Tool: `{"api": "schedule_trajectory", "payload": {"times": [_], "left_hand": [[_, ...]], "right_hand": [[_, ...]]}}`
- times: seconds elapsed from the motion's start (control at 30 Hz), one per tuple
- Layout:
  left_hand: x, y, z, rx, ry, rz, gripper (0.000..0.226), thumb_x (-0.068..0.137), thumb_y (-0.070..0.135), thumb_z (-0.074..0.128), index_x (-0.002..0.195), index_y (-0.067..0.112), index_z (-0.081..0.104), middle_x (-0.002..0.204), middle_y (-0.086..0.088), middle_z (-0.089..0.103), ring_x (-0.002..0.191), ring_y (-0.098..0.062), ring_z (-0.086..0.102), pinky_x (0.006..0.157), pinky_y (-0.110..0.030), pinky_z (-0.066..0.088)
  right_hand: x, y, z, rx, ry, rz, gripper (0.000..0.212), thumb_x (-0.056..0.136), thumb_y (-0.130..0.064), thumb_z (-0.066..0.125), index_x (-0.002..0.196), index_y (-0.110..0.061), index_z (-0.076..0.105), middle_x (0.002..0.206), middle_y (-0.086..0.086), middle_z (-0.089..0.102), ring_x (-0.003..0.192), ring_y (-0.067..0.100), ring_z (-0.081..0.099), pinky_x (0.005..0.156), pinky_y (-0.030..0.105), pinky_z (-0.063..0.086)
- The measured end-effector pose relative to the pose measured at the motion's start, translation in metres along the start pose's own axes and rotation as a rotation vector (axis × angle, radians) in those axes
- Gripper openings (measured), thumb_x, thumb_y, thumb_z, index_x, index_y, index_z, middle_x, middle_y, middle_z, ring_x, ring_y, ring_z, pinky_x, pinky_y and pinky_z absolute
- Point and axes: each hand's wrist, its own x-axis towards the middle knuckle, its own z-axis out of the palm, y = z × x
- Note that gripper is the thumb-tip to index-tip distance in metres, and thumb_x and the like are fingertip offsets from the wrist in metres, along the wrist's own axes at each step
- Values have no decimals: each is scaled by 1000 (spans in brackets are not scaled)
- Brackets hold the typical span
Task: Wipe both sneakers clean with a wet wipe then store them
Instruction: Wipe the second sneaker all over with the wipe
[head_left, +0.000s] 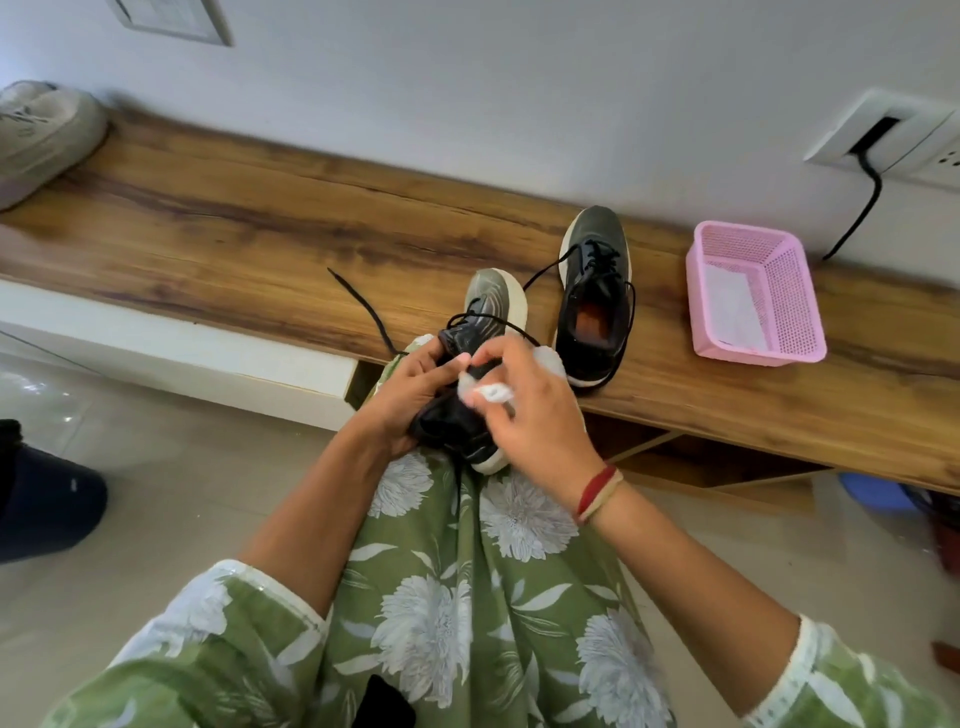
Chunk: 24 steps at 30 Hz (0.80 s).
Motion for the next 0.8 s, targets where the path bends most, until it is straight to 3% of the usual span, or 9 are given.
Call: {"api": "schedule_trajectory", "payload": {"times": [0.07,0.2,0.43,0.6,0.73,0.8], "left_hand": [[-1,0,-2,14,1,3,38,88,11,57,126,5,52,101,-13,65,83,-19,66,69,-28,56],[-4,0,-1,-29,-6,18,34,89,11,53,123,9,54,107,-11,68,92,-18,67,74,-28,55],[-5,0,-11,-34,-21,-1,41,91,10,51,131,4,48,110,-14,66,95,-21,66,76,-29,55],[-4,0,-12,-47,-29,-21,45,91,11,52,135,6,45,119,-16,62,103,-23,64,80,-30,54],[-6,1,-13,-37,-45,-13,44,90,10,51,134,5,45,115,-14,64,101,-22,65,78,-29,55],[-5,2,-13,-41,-54,-17,43,91,9,50,134,5,45,114,-13,65,100,-21,65,78,-29,55]], "right_hand": [[-6,-2,3,23,-29,-29,29,82,-7,64,102,-23,52,85,-7,62,80,10,59,72,33,49],[20,20,3,-56,222,97,24,79,-9,66,98,-20,56,84,0,64,79,20,61,71,43,49],[6,12,4,-75,86,28,14,81,-11,66,87,-22,60,85,-12,62,82,14,58,74,38,48],[27,18,15,17,237,202,14,79,-8,67,76,-20,60,77,-10,64,77,8,59,71,29,48],[4,5,18,10,120,121,8,79,-10,69,78,-16,63,77,-10,63,77,11,59,69,36,49],[14,8,16,-8,145,134,9,78,-10,69,78,-15,62,77,-12,62,77,11,59,71,38,49]]}}
